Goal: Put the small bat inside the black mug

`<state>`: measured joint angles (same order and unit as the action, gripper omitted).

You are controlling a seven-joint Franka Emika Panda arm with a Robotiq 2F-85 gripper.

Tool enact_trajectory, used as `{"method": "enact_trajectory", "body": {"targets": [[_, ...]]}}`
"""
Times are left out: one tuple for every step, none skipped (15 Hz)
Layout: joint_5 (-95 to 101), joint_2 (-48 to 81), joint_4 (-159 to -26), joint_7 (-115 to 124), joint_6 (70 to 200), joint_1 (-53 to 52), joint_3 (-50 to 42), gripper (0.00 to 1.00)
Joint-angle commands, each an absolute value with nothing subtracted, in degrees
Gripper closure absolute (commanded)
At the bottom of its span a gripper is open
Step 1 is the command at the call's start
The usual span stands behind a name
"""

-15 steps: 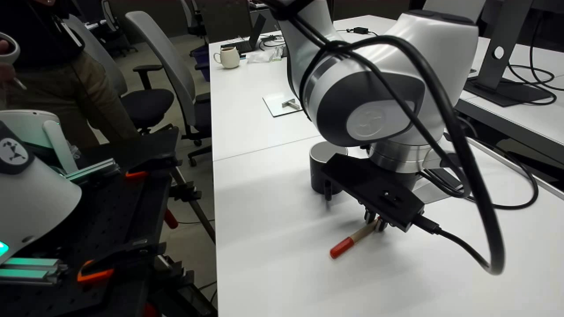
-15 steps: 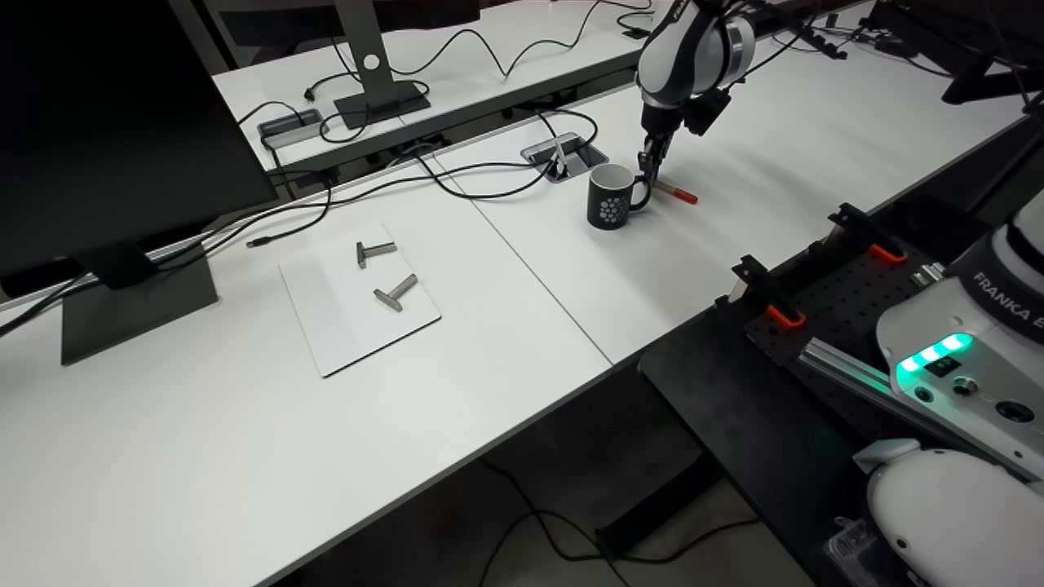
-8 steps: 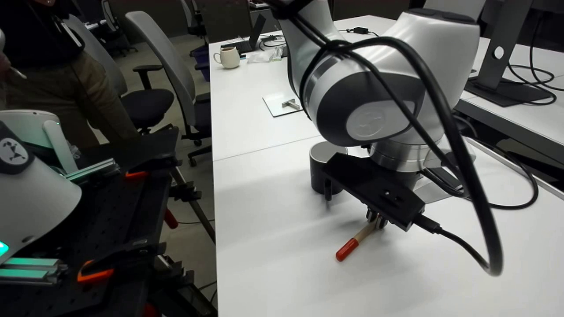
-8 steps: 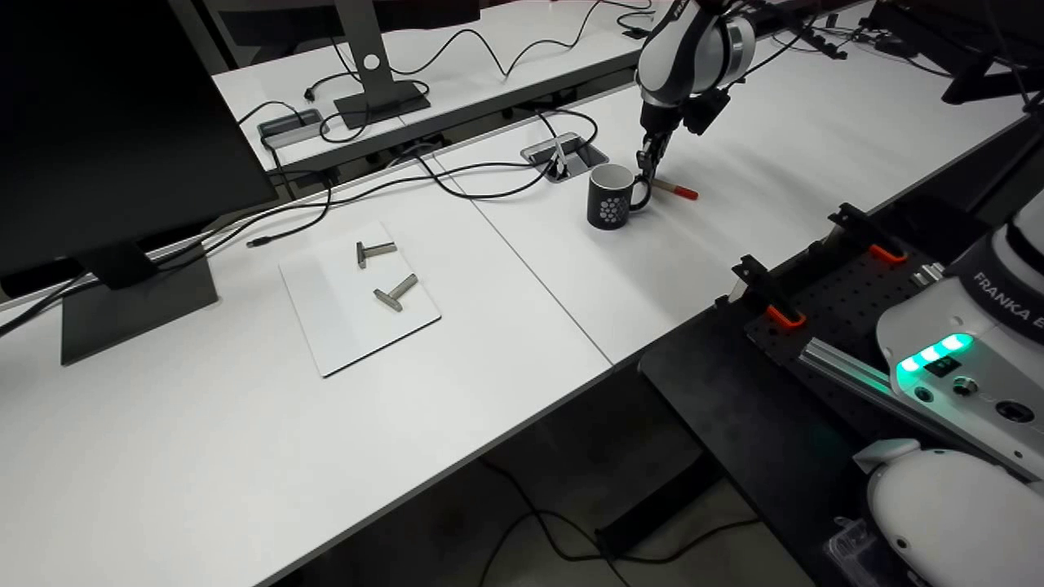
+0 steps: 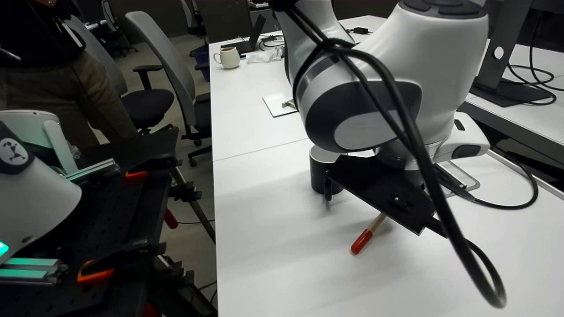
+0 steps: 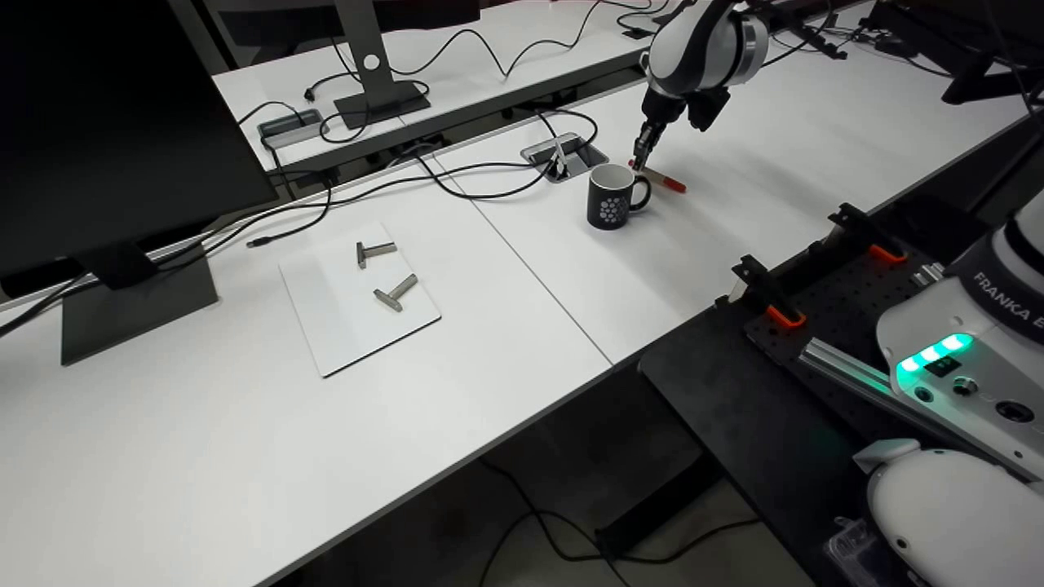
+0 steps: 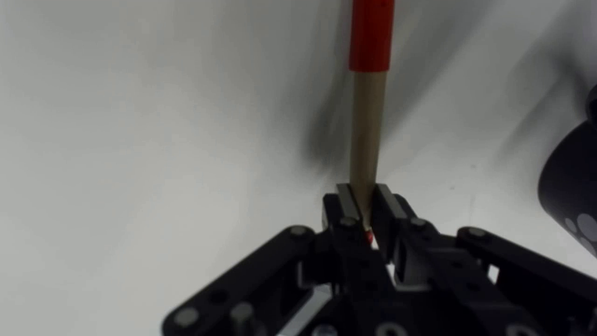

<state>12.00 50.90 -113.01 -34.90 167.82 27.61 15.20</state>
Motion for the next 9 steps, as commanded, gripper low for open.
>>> {"method": "enact_trajectory", "body": {"targets": [[11.4, 49.4, -117.5, -41.7, 172.0, 34.1, 21.1, 0.97], [11.5, 49.5, -118.2, -43.3, 172.8, 35.8, 22.8, 0.97], [11.8, 49.5, -118.9, -44.6, 173.4, 37.3, 24.2, 0.97], [12.0, 49.2, -119.7, -45.4, 173.9, 38.3, 25.2, 0.97], [12.2, 49.0, -120.5, -46.5, 174.3, 39.6, 26.5, 0.97], [12.4, 48.9, -121.3, -47.4, 174.9, 40.8, 27.6, 0.97], [12.7, 48.8, -122.1, -48.5, 175.4, 42.3, 29.0, 0.97], [12.9, 48.9, -122.8, -49.7, 175.8, 44.1, 30.7, 0.97], [13.2, 49.2, -123.4, -50.8, 176.1, 45.7, 32.1, 0.97]]}}
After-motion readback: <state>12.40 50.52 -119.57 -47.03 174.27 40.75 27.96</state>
